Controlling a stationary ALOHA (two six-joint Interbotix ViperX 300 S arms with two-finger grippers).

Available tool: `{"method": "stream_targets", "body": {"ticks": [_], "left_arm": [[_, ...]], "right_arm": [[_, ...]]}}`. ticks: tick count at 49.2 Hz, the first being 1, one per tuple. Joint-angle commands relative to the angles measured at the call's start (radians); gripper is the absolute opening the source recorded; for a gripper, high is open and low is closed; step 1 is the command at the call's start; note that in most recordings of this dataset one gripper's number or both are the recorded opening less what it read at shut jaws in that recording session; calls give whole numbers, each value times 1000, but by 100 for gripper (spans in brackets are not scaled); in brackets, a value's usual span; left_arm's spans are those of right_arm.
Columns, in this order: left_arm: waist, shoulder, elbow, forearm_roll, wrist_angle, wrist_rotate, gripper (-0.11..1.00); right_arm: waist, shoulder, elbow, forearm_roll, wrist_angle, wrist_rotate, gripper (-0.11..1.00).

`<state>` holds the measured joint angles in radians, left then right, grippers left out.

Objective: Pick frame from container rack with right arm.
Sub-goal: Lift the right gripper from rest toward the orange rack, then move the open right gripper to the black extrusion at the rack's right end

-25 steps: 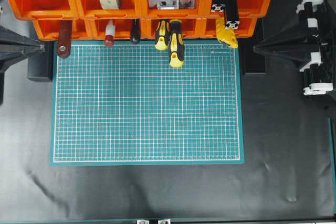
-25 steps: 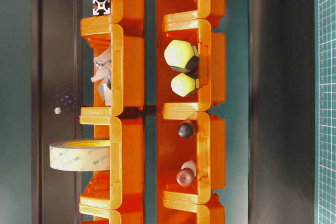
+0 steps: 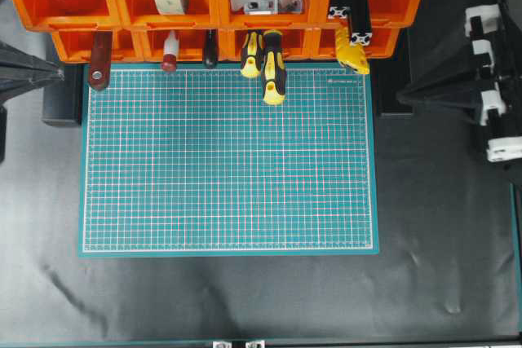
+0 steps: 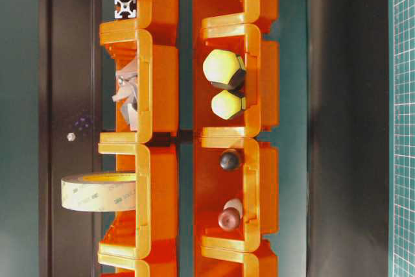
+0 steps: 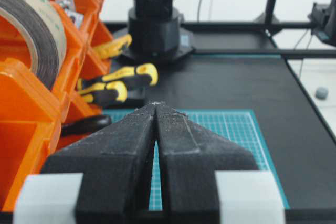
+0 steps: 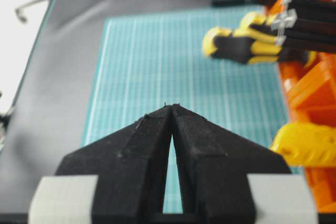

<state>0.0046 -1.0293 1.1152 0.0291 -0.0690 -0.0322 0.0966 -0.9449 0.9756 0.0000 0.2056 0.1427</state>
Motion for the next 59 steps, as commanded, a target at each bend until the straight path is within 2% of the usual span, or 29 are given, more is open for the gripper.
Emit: {"method": "stream_targets", "body": {"ticks": [1, 11, 15, 19, 23, 29, 39, 40, 44, 49, 59], "left_arm": [[5, -5, -34, 3, 32, -3, 0], [12, -9, -43, 3, 57, -3, 0], [12, -8, -43, 3, 58, -3, 0], [12, -3, -43, 3, 58, -3, 0], [12, -8, -43, 3, 54, -3, 0], [11, -14, -46, 3, 52, -3, 0], [9, -14, -46, 3, 52, -3, 0], [9, -14, -46, 3, 52, -3, 0], [8, -14, -44, 3, 52, -3, 0], [8, -14, -46, 3, 52, -3, 0], [8, -11, -43, 3, 55, -3, 0]], "right_arm": [[43, 35, -118, 3, 166, 5, 1], [118, 183, -350, -18, 483, 6, 2], [130, 258, -436, -51, 577, 6, 1], [153, 331, -511, -112, 657, 6, 2], [187, 408, -584, -198, 733, 6, 2], [261, 526, -701, -371, 905, 9, 2], [394, 712, -813, -747, 1186, 31, 2], [414, 735, -821, -801, 1221, 31, 2], [459, 782, -838, -928, 1295, 35, 2], [494, 815, -834, -1017, 1348, 38, 2], [525, 827, -769, -1065, 1373, 48, 2]]}}
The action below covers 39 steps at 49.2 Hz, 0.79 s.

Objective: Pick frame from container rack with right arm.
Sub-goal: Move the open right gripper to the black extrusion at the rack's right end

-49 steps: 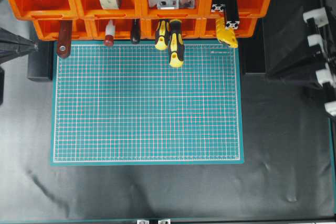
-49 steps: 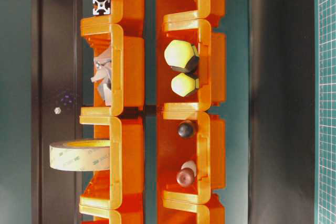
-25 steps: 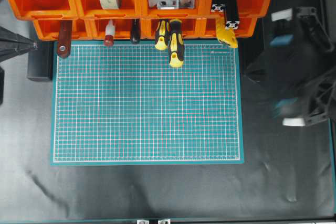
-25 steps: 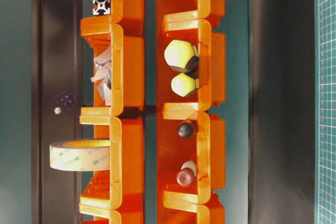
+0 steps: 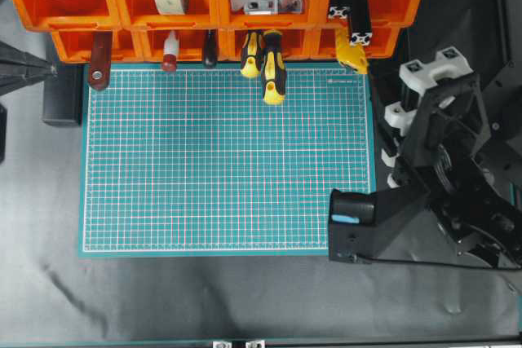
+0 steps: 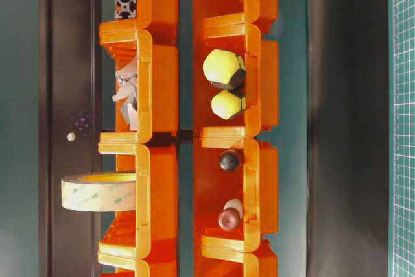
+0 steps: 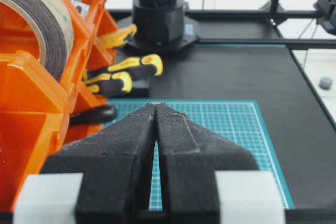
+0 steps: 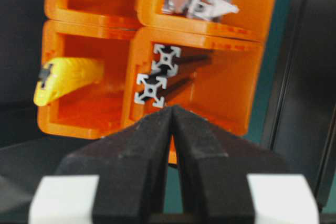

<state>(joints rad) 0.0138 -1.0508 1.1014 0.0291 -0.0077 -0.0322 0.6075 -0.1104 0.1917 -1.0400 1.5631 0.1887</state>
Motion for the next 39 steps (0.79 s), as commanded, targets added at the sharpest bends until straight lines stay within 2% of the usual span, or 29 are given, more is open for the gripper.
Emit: {"method": "stream_targets", "body": {"ticks": [1, 10, 15, 20, 25, 29, 35, 39], "left_arm": [[-2, 12, -29, 3, -6, -3, 0], [-8, 14, -28, 3, -6, -3, 0], [-8, 14, -26, 3, -6, -5, 0], [-12, 20, -25, 3, -8, -6, 0], [-12, 21, -25, 3, -11, -11, 0], [-14, 21, -25, 3, -12, -20, 0], [-14, 21, -25, 3, -14, -37, 0], [-12, 21, -25, 3, -14, -48, 0]], "right_arm": [[17, -8, 25, -29, 17, 2, 1], [21, -3, 71, -55, 23, 3, 2], [21, -2, 91, -87, 35, 8, 2], [18, -3, 109, -104, 35, 32, 9], [17, -9, 133, -107, 32, 71, 23], [15, -12, 152, -121, 37, 101, 41], [15, -12, 183, -175, 37, 167, 70], [8, -12, 210, -216, 32, 221, 81]]}}
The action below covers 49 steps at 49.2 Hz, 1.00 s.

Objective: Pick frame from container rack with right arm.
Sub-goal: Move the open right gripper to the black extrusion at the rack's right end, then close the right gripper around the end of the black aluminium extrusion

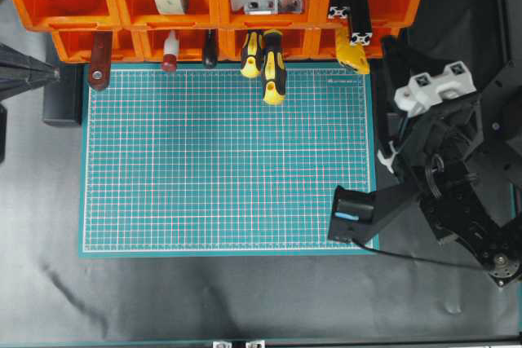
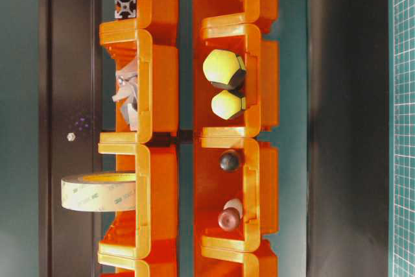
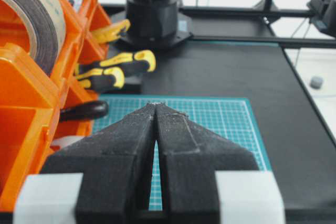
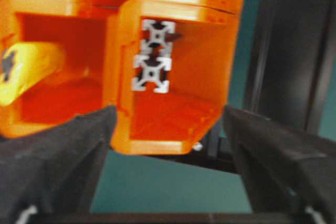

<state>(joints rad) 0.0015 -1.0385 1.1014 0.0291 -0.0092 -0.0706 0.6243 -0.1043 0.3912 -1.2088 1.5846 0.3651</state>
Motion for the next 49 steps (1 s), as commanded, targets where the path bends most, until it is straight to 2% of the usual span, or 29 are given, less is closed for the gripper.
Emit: {"method": "stream_targets", "body": {"ticks": [1, 5, 9, 28, 49], "left_arm": [[0, 9, -25, 3, -12, -11, 0], [0, 9, -25, 3, -12, -14, 0], [0, 8, -25, 3, -12, -14, 0], [9, 3, -26, 3, -12, -15, 0], [9, 5, -26, 3, -12, -15, 0]], "right_arm": [[-12, -18, 18, -55, 8, 58, 82], [-31, -17, 46, -61, -12, 109, 83], [-48, -15, 66, -63, -34, 132, 82], [-124, 12, 77, -67, -140, 135, 82], [-167, 14, 81, -69, -147, 135, 81]]}}
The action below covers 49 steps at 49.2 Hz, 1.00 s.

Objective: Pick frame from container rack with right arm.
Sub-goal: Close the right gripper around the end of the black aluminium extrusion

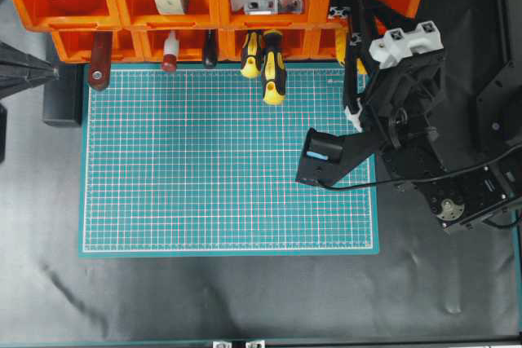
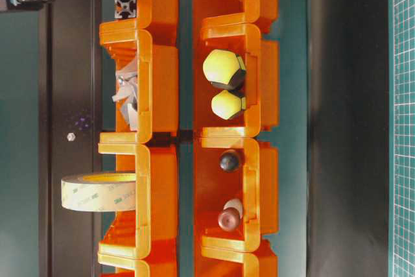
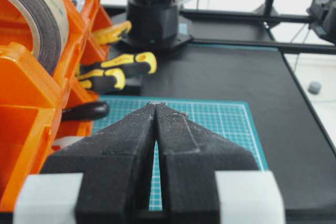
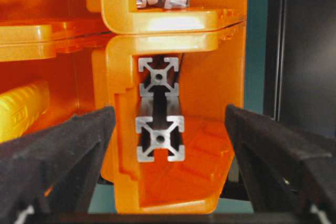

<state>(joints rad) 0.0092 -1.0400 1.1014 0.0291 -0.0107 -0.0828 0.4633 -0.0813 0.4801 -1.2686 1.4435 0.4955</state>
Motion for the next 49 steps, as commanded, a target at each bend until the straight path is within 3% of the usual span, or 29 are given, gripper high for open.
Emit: {"method": "stream_targets", "body": {"ticks": [1, 10, 16, 21, 30, 49], "left_arm": [[3, 6, -26, 3, -11, -3, 0], [5, 3, -26, 3, -11, -3, 0], [5, 3, -26, 3, -12, -3, 0], [5, 3, -26, 3, -12, -3, 0], [5, 3, -26, 3, -11, -3, 0], [5, 3, -26, 5, -11, -3, 0]], "right_arm": [[-6, -9, -6, -9, -6, 5, 81], [-11, -9, -2, -9, -8, 5, 79], [-11, -9, -2, -9, -8, 6, 71], [-8, -8, -3, -9, -8, 6, 58], [0, 2, -11, -8, 6, 3, 25], [8, 8, -32, -5, 52, 3, 25]]}}
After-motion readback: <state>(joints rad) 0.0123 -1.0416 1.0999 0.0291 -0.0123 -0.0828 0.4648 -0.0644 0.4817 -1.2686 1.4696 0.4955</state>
